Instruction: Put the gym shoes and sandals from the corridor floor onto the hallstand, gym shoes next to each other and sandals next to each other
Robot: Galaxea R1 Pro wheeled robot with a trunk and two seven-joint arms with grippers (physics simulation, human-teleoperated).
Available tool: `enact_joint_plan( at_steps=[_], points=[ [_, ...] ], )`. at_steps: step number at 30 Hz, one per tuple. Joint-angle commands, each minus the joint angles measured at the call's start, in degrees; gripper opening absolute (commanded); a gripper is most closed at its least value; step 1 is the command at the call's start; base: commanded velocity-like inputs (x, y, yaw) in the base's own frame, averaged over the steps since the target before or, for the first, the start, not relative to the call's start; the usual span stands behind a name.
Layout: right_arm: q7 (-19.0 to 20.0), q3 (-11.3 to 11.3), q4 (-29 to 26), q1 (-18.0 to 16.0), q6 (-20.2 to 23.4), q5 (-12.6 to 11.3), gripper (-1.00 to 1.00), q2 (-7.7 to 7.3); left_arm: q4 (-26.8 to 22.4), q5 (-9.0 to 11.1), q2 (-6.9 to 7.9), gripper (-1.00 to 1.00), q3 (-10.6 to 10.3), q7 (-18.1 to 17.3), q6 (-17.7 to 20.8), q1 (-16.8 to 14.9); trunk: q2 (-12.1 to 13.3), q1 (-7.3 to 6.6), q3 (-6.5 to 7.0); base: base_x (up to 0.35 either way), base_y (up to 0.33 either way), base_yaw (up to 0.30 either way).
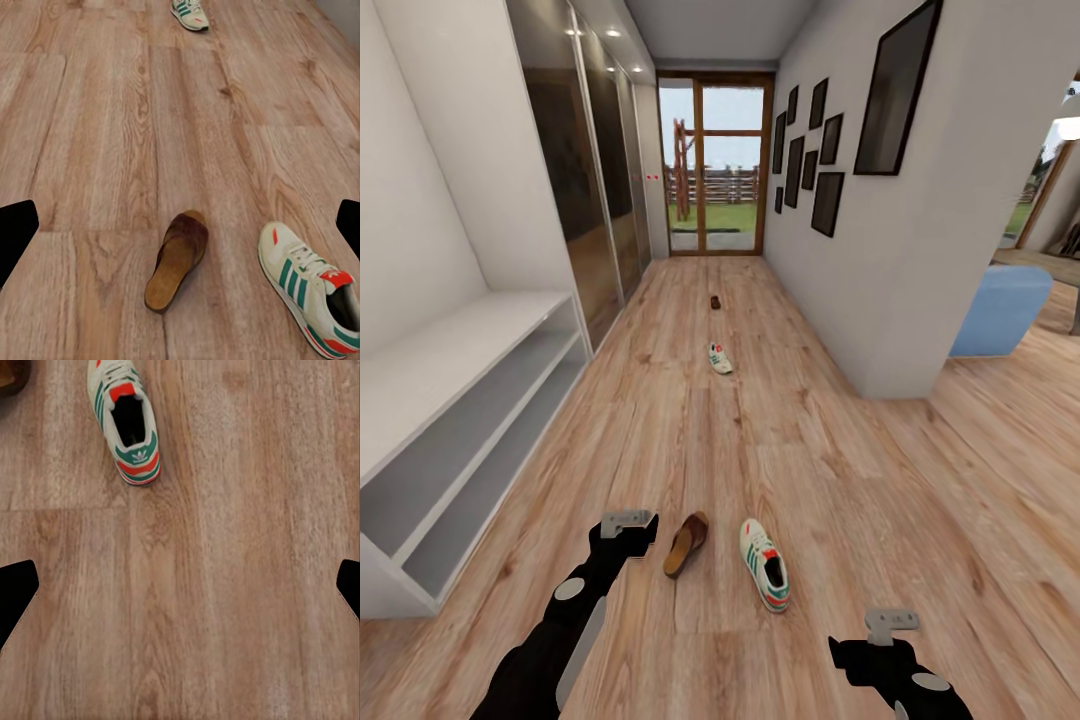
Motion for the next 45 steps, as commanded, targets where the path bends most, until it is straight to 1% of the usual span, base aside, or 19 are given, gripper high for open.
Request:
enact_joint_plan(
  at_steps=[1,10,16,25,36,40,45],
  points=[
    [-0.03,0.02,-0.08,-0.03,0.30,0.08,1.00,0.01,-0.09,0.56,0.01,1.00,-0.03,0.02,0.33,-0.02,-0.02,0.03,-0.05,0.330,0.000,0.000],
    [-0.05,0.02,-0.08,-0.03,0.30,0.08,1.00,0.05,-0.09,0.55,0.01,1.00,-0.03,0.02,0.33,-0.02,-0.02,0.03,-0.05,0.342,-0.004,0.000],
    [-0.05,0.02,-0.08,-0.03,0.30,0.09,1.00,0.05,-0.09,0.56,0.01,1.00,-0.03,0.02,0.33,-0.02,-0.02,0.03,-0.06,0.343,-0.100,0.002],
    [-0.07,0.02,-0.08,-0.03,0.30,0.09,1.00,0.13,-0.09,0.49,0.01,1.00,-0.03,0.05,0.33,-0.02,-0.02,0.03,-0.35,0.303,-0.153,0.173],
    [-0.10,0.02,-0.09,-0.03,0.30,0.09,1.00,0.14,-0.12,0.52,0.01,1.00,-0.03,0.02,0.33,-0.02,-0.02,0.03,-0.46,0.055,-0.035,0.052],
    [-0.10,0.02,-0.08,-0.03,0.30,0.09,1.00,0.18,-0.11,0.50,0.01,1.00,-0.03,0.02,0.33,-0.02,-0.02,0.03,-0.48,0.183,-0.025,0.014],
    [-0.18,0.07,-0.01,-0.03,0.30,0.09,1.00,0.36,-0.11,0.55,0.01,1.00,-0.02,0.08,0.33,-0.02,-0.02,0.03,-0.71,0.226,-0.091,0.136]
  ],
)
